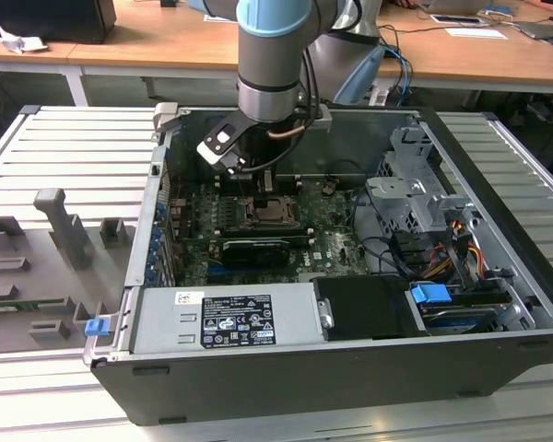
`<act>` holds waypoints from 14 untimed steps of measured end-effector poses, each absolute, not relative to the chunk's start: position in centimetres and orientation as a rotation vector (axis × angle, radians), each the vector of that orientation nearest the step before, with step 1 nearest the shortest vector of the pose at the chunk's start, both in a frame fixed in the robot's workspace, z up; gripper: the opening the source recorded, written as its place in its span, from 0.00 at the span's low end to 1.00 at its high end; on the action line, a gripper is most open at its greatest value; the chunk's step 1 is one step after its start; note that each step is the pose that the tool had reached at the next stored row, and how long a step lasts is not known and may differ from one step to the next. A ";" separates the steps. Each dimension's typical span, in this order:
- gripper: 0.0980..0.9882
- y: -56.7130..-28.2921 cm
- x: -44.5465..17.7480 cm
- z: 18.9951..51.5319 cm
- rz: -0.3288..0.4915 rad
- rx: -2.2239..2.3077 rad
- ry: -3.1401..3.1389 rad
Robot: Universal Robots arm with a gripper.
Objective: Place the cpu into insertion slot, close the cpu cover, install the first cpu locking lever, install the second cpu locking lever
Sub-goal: 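Close the cpu cover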
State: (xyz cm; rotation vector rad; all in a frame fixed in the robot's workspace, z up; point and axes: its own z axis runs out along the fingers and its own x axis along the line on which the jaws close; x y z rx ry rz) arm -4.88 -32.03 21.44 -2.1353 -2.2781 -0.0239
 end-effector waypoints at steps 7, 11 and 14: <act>0.01 -32.0 -5.0 20.5 -0.027 -2.133 -2.283; 0.01 -32.0 -4.9 20.6 -0.028 -2.133 -2.284; 0.01 -32.0 -4.8 21.6 -0.028 -2.133 -2.283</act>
